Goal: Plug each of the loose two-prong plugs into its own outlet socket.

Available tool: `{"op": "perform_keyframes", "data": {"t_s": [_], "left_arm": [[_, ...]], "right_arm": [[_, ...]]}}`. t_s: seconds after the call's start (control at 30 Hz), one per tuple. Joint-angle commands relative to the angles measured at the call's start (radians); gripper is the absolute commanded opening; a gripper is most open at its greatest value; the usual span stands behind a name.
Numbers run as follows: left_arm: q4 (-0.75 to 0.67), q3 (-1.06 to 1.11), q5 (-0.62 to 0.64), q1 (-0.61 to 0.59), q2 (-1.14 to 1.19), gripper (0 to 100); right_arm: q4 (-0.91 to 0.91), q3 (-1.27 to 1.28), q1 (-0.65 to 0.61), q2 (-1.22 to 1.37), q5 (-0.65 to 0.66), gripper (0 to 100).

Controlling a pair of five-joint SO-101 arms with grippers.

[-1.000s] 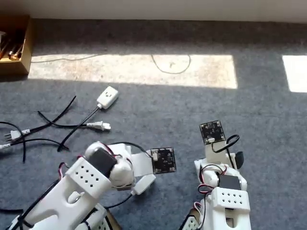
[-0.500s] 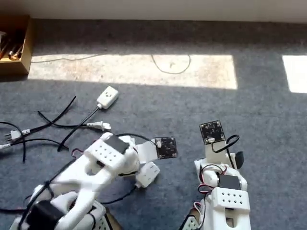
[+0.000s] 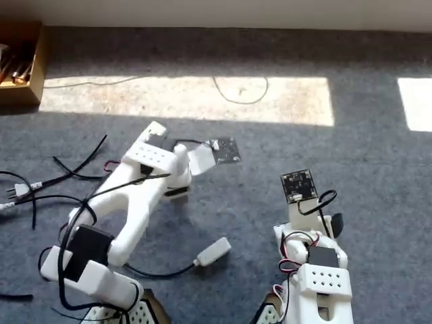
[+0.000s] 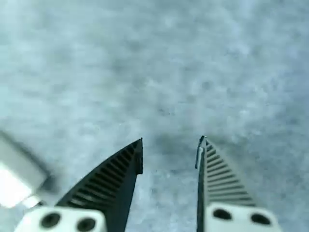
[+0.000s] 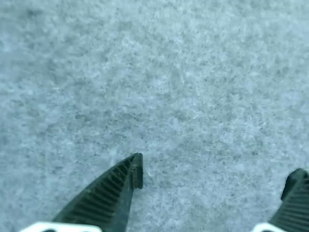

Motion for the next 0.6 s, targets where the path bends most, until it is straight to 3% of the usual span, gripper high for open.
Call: {"op": "perform_keyframes", "data": {"t_s": [0.0,0.1,0.27,0.37,0.57], "left_arm": [[0.259,-0.171,0.044,0.045,-0.054,18],[0.427,-0.2,0.103,0.128,-0.193,18],[0.508,-0.07,0.132,0.208,-0.473,18],[0.451,0.162,0.138,0.265,-0.572,18],[0.207,0.487,0.213,0.344,-0.65,18]], "right_arm": [[-0.019,-0.008,0.018,-0.013,0.009,42.9],[-0.019,-0.01,0.051,-0.013,0.009,42.9],[-0.018,-0.012,0.054,-0.013,0.009,42.9],[-0.016,-0.012,0.056,-0.013,0.009,42.9],[-0.016,-0.012,0.056,-0.013,0.009,42.9]]}}
